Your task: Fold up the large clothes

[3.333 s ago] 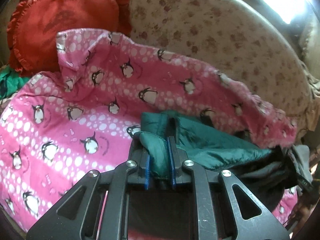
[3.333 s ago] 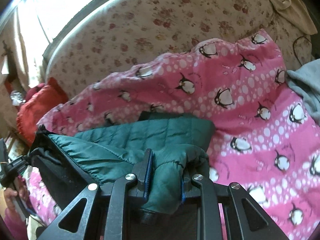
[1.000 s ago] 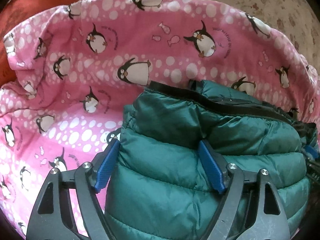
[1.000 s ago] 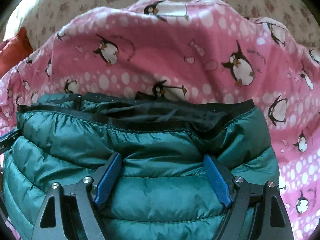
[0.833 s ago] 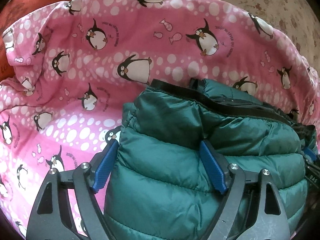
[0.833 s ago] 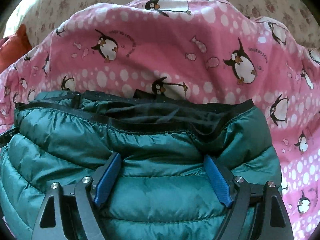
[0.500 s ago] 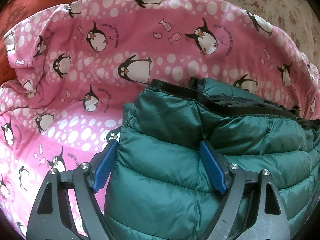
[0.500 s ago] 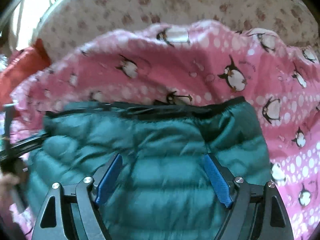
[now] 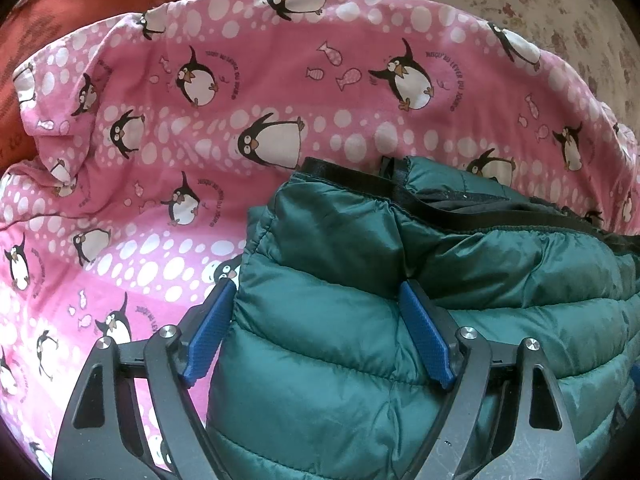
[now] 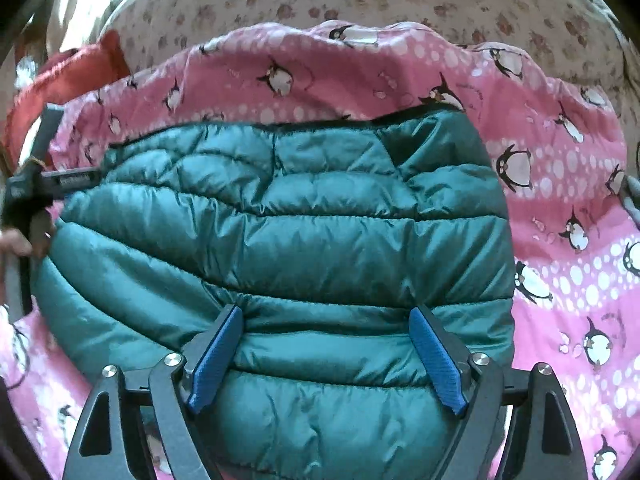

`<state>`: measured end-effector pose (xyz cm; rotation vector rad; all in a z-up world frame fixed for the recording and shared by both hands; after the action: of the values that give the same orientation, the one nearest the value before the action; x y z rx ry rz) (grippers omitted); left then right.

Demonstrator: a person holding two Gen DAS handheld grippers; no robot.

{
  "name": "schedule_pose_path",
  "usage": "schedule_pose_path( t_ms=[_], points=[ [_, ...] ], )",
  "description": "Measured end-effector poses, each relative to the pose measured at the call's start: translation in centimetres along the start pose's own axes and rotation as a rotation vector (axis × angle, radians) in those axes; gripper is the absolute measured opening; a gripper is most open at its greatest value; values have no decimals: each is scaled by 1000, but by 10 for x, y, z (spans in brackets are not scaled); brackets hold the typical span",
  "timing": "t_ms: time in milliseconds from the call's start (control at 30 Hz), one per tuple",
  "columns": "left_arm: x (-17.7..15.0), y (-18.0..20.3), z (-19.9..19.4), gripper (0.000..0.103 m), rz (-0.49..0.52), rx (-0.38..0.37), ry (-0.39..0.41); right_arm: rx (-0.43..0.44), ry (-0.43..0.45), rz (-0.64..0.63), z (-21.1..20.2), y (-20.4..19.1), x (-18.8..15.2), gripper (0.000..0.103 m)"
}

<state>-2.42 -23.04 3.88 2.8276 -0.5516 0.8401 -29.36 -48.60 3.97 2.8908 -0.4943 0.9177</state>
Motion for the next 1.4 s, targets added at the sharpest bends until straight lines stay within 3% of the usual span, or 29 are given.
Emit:
schedule_pose_path(
  t_ms=[167, 300, 467, 667, 733, 867, 1000, 1067, 1167, 1300, 1400],
  points=[
    [-1, -5, -6, 84, -18, -21, -15, 17, -48, 9, -5, 4, 11, 85],
    [-1, -21, -29, 84, -76, -97, -37, 54, 11, 69, -29, 7, 25, 85],
    [-11, -37, -56, 84, -96, -166, -5, 12, 68, 114, -41, 21, 51, 85],
    [-36, -38, -47, 84, -57, -182, -60, -28, 25, 228, -8, 42, 69, 85],
    [-43, -38, -37, 86, -57, -187, -71, -58, -40, 251, 13, 47, 63, 85],
    [-44, -41, -25, 94, -96, -212, -94, -87, -54, 212, 27, 44, 61, 88],
    [-49, -53, -29, 94, -167, -307, -169, -6, -23, 221, 3, 47, 59, 87],
    [-54, -58, -39, 94, -163, -335, -152, 52, 9, 232, -18, 53, 49, 87],
    [-63, -63, -45, 94, -170, -387, -154, 64, -2, 246, -34, 64, 29, 90],
    [-75, -64, -36, 96, -206, -456, -195, 113, -51, 330, -27, 87, 4, 91],
    [-78, -60, -33, 102, -219, -478, -172, 169, -81, 375, -12, 92, -9, 94]
  ],
)
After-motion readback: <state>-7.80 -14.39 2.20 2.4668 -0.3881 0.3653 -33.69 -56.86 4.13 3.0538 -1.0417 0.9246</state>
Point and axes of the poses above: each gripper's, at about its wrist camera, not at the fingertips, and z roughly the way its jaws point, y to its right, x to its top, the point moved 4 cm from there along z, roughly the way its jaws point, and after that the axes turned 3 degrees about -y, right-handed, at the moved point
